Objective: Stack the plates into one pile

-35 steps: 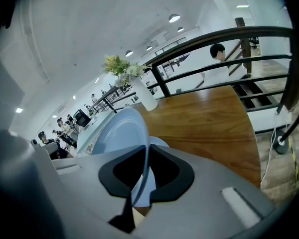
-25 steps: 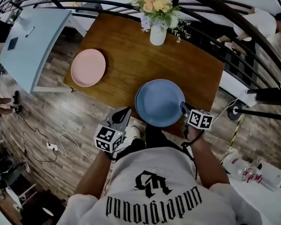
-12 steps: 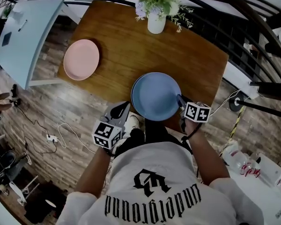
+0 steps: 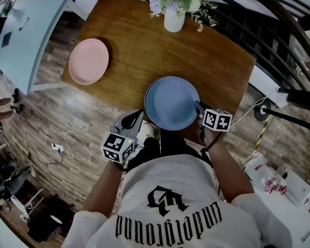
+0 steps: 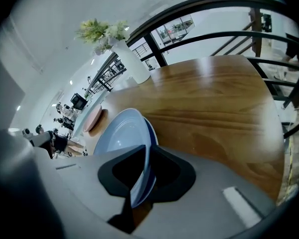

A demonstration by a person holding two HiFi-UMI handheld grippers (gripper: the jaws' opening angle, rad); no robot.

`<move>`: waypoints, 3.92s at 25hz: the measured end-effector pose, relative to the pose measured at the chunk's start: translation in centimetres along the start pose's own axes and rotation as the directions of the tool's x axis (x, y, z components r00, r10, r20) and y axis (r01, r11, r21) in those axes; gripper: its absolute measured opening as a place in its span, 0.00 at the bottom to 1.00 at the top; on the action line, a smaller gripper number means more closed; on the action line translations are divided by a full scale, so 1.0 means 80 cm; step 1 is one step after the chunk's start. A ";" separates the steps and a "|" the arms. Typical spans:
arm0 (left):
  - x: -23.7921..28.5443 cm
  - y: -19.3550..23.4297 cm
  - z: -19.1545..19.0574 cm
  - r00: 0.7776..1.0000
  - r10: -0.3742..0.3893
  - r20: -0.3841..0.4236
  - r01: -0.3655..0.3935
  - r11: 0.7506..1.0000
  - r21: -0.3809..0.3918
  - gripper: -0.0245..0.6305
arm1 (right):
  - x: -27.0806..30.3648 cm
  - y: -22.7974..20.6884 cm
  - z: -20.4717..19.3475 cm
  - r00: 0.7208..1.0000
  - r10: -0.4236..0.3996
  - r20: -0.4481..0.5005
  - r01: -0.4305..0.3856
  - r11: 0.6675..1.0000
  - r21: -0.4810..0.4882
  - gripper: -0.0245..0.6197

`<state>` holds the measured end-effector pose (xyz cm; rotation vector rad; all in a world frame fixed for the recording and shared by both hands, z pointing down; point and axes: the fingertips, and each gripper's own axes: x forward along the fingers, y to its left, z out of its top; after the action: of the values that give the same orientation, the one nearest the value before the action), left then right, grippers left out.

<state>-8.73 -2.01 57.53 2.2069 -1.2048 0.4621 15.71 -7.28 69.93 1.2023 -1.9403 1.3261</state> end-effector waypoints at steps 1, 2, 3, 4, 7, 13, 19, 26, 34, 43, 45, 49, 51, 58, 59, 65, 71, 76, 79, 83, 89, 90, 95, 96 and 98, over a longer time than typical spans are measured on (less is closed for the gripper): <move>0.000 0.000 -0.001 1.000 0.001 -0.001 -0.001 1.000 -0.001 0.11 | 0.000 0.000 0.002 1.000 -0.008 0.005 0.008 1.000 -0.009 0.10; 0.000 0.000 -0.001 1.000 0.001 -0.001 -0.001 1.000 -0.002 0.11 | 0.000 0.001 0.004 1.000 -0.013 0.012 0.013 1.000 -0.017 0.10; 0.000 0.000 -0.002 1.000 0.002 -0.003 -0.002 1.000 -0.003 0.11 | 0.000 0.000 0.006 1.000 -0.016 0.018 0.016 1.000 -0.020 0.15; 0.001 0.000 -0.002 1.000 0.002 -0.004 -0.002 1.000 -0.004 0.11 | 0.001 0.000 0.008 1.000 -0.017 0.023 0.018 1.000 -0.018 0.15; 0.002 0.000 -0.003 1.000 0.001 -0.003 -0.001 1.000 -0.006 0.11 | 0.000 -0.004 0.011 0.999 -0.029 0.032 0.030 0.999 -0.022 0.17; -0.001 -0.005 -0.003 1.000 -0.001 -0.003 0.001 1.000 -0.001 0.11 | -0.006 -0.005 0.010 0.998 -0.038 0.041 0.039 0.999 -0.035 0.17; -0.008 -0.008 -0.001 1.000 -0.010 0.004 0.010 1.000 0.014 0.11 | -0.020 0.002 0.014 0.995 -0.052 0.082 0.056 0.998 -0.044 0.17; -0.024 -0.015 0.014 0.999 -0.029 0.032 0.027 0.998 0.054 0.11 | -0.050 0.022 0.025 0.985 -0.049 0.163 0.065 0.994 -0.092 0.16; -0.063 -0.023 0.036 0.994 -0.059 0.089 0.049 0.993 0.110 0.11 | -0.107 0.074 0.041 0.956 -0.031 0.293 0.088 0.979 -0.183 0.05; -0.114 -0.023 0.072 0.980 -0.081 0.181 0.051 0.985 0.162 0.11 | -0.171 0.152 0.058 0.910 0.031 0.414 0.109 0.944 -0.311 0.04; -0.125 -0.021 0.084 0.975 -0.089 0.206 0.053 0.983 0.176 0.11 | -0.185 0.174 0.062 0.895 0.047 0.443 0.118 0.934 -0.337 0.04; -0.153 -0.021 0.104 0.961 -0.112 0.253 0.058 0.976 0.210 0.11 | -0.213 0.219 0.063 0.864 0.079 0.497 0.130 0.919 -0.372 0.04; -0.169 -0.022 0.116 0.953 -0.123 0.278 0.058 0.971 0.230 0.11 | -0.228 0.240 0.065 0.847 0.094 0.524 0.138 0.912 -0.387 0.04; -0.209 -0.039 0.154 0.924 -0.139 0.356 0.035 0.958 0.285 0.11 | -0.284 0.278 0.074 0.784 0.140 0.605 0.159 0.897 -0.413 0.04; -0.213 -0.039 0.158 0.920 -0.139 0.365 0.029 0.957 0.290 0.11 | -0.286 0.282 0.076 0.779 0.146 0.610 0.158 0.895 -0.416 0.04; -0.242 -0.029 0.168 0.912 -0.115 0.394 -0.005 0.957 0.290 0.11 | -0.284 0.322 0.080 0.773 0.193 0.604 0.136 0.880 -0.455 0.04; -0.273 -0.010 0.150 0.913 -0.065 0.403 -0.047 0.964 0.261 0.11 | -0.265 0.361 0.071 0.786 0.242 0.569 0.098 0.860 -0.501 0.04; -0.286 0.031 0.152 0.906 0.032 0.421 -0.127 0.972 0.199 0.11 | -0.225 0.401 0.095 0.803 0.321 0.502 0.035 0.816 -0.578 0.04; -0.291 0.052 0.154 0.901 0.090 0.425 -0.174 0.971 0.162 0.11 | -0.201 0.423 0.116 0.810 0.369 0.457 -0.012 0.788 -0.616 0.04; -0.297 0.062 0.151 0.888 0.159 0.432 -0.228 0.967 0.113 0.11 | -0.188 0.437 0.128 0.813 0.419 0.404 -0.062 0.752 -0.656 0.04; -0.294 0.075 0.150 0.868 0.233 0.438 -0.284 0.957 0.054 0.11 | -0.163 0.460 0.146 0.806 0.499 0.319 -0.146 0.688 -0.711 0.04; -0.294 0.074 0.149 0.864 0.240 0.442 -0.290 0.956 0.049 0.11 | -0.161 0.463 0.146 0.804 0.511 0.304 -0.160 0.679 -0.717 0.04; -0.289 0.077 0.146 0.855 0.270 0.442 -0.317 0.948 0.034 0.11 | -0.155 0.465 0.153 0.800 0.534 0.274 -0.185 0.655 -0.733 0.04; -0.287 0.077 0.144 0.856 0.271 0.439 -0.317 0.948 0.033 0.11 | -0.154 0.465 0.154 0.800 0.535 0.271 -0.188 0.653 -0.734 0.04; -0.282 0.082 0.145 0.856 0.275 0.437 -0.319 0.947 0.028 0.11 | -0.149 0.466 0.156 0.800 0.539 0.264 -0.194 0.648 -0.736 0.04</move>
<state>-26.01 2.46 38.34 2.2851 -1.8107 0.1534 -9.96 -8.92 37.90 0.7743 -2.8019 0.3383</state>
